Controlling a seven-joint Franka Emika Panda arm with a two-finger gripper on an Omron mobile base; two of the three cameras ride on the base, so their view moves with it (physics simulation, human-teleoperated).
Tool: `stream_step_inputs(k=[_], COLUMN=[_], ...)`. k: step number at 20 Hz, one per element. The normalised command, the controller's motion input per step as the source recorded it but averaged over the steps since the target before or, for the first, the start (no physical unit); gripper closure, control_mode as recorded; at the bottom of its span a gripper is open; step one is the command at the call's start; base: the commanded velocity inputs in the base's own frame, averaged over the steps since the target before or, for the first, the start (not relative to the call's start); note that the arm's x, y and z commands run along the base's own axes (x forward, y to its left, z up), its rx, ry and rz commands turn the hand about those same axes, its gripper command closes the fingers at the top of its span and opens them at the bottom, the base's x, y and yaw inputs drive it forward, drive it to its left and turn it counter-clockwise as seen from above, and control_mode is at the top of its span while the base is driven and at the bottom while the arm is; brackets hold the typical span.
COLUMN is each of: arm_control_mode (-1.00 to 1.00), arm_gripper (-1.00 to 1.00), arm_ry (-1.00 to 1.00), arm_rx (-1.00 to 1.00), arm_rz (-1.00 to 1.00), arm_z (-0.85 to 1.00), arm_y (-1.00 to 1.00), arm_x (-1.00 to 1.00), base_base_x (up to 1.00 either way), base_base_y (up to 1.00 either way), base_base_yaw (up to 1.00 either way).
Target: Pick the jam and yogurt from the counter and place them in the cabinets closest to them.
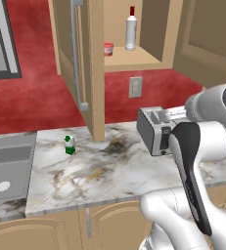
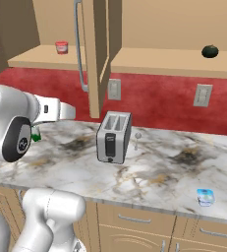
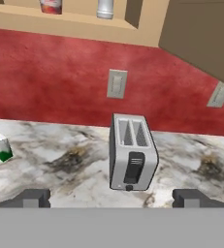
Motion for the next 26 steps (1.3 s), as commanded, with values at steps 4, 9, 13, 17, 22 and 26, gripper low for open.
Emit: stream_step_inputs(k=[4, 9, 13, 17, 22, 26], arm_control_mode=[-1.00, 1.00, 1.00, 1.00, 1.00, 1.00], arm_gripper=[-1.00, -1.00, -1.00, -1.00, -1.00, -1.00], arm_ry=[0.00, 0.00, 0.00, 0.00, 0.00, 0.00], arm_rx=[0.00, 0.00, 0.00, 0.00, 0.00, 0.00], arm_rz=[0.00, 0.00, 0.00, 0.00, 0.00, 0.00], arm_z=[0.00, 0.00, 0.00, 0.00, 0.00, 0.00], arm_y=[-0.01, 0.00, 0.00, 0.00, 0.00, 0.00], arm_x=[-0.05, 0.00, 0.00, 0.00, 0.00, 0.00], base_base_x=[0.00, -0.47, -0.47, -0.39, -0.21, -0.06], base_base_y=[0.00, -0.27, -0.29, -0.29, -0.32, -0.45], base_base_yaw=[0.00, 0.00, 0.00, 0.00, -0.03, -0.05])
